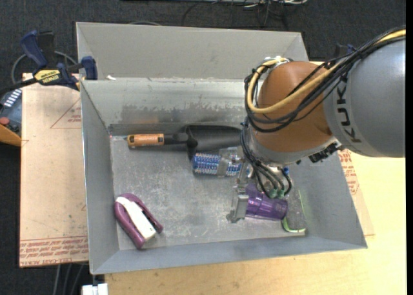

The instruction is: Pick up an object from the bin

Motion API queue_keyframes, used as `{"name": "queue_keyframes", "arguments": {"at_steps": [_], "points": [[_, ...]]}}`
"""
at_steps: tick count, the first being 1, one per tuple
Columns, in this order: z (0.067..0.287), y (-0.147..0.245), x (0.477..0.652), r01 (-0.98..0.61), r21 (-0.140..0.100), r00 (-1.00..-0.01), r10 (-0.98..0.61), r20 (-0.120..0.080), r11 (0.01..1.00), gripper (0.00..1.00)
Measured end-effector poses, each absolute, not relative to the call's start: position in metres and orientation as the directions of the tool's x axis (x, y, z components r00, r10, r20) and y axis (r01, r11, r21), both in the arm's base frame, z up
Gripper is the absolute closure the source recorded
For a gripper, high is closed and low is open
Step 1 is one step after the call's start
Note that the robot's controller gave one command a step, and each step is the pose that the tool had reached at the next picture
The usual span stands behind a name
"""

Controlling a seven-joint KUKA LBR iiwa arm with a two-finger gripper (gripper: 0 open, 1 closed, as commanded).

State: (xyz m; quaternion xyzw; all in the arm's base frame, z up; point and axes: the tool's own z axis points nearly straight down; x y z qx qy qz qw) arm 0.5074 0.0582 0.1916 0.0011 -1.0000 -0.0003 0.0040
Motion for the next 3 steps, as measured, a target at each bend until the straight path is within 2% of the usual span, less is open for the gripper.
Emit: {"name": "queue_keyframes", "arguments": {"at_steps": [1,2,3], "points": [[0.196,0.058,0.509,0.001,0.001,-1.000,0.001,0.000,1.000,0.00],[0.094,0.038,0.606,-0.057,0.002,-0.998,-0.057,-0.005,0.998,0.00],[0.070,-0.029,0.569,0.058,0.001,-0.998,0.058,0.002,0.998,0.00]]}}
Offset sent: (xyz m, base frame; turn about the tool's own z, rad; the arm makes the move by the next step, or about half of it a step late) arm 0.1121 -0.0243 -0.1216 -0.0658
